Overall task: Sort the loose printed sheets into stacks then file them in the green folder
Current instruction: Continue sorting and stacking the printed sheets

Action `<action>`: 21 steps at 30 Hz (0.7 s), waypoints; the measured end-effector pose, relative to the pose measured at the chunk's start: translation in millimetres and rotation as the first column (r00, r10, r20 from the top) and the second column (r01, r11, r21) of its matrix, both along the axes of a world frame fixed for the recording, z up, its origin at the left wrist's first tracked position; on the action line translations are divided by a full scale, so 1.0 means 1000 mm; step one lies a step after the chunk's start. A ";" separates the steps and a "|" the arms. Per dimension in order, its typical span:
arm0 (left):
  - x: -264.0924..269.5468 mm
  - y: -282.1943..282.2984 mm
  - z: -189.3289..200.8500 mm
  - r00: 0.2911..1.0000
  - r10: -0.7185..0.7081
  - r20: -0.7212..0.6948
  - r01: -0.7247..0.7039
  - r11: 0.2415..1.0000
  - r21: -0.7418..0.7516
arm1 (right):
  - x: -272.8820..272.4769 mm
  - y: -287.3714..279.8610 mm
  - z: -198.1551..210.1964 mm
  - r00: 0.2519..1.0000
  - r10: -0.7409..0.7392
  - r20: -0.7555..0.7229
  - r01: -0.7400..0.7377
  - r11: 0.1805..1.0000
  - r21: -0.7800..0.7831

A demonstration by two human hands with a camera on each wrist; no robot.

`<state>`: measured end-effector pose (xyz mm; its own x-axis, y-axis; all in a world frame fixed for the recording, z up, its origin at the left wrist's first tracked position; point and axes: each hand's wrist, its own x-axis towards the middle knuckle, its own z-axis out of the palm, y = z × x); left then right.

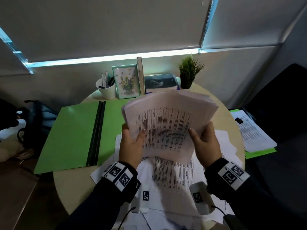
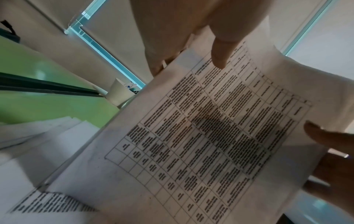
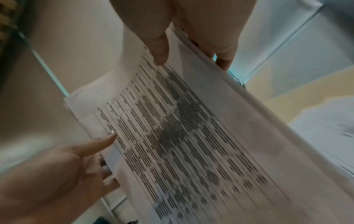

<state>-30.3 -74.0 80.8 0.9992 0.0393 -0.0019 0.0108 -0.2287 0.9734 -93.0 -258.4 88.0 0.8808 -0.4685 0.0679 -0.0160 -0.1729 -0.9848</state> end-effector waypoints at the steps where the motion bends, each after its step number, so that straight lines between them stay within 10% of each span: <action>1: 0.001 0.000 0.000 1.000 -0.003 0.000 0.003 1.000 -0.003 | 0.003 0.000 0.008 0.999 -0.014 0.051 0.014 1.000 0.001; 6: 0.006 0.003 0.000 0.999 -0.038 -0.004 0.037 0.998 -0.052 | 0.016 -0.004 0.043 0.943 -0.033 0.330 0.085 0.986 -0.145; 11: 0.011 0.006 -0.006 0.998 -0.039 -0.045 0.036 0.998 -0.052 | 0.026 -0.005 0.051 0.977 0.078 0.197 0.045 0.832 -0.553; 17: 0.009 0.006 -0.013 0.993 -0.036 -0.115 0.032 0.999 -0.038 | 0.024 -0.003 0.047 0.951 0.040 0.305 0.123 0.860 -0.495; 21: 0.006 0.009 -0.014 0.992 -0.010 -0.127 -0.001 0.996 -0.085 | 0.021 -0.011 0.032 0.942 -0.021 0.334 0.075 0.986 -0.149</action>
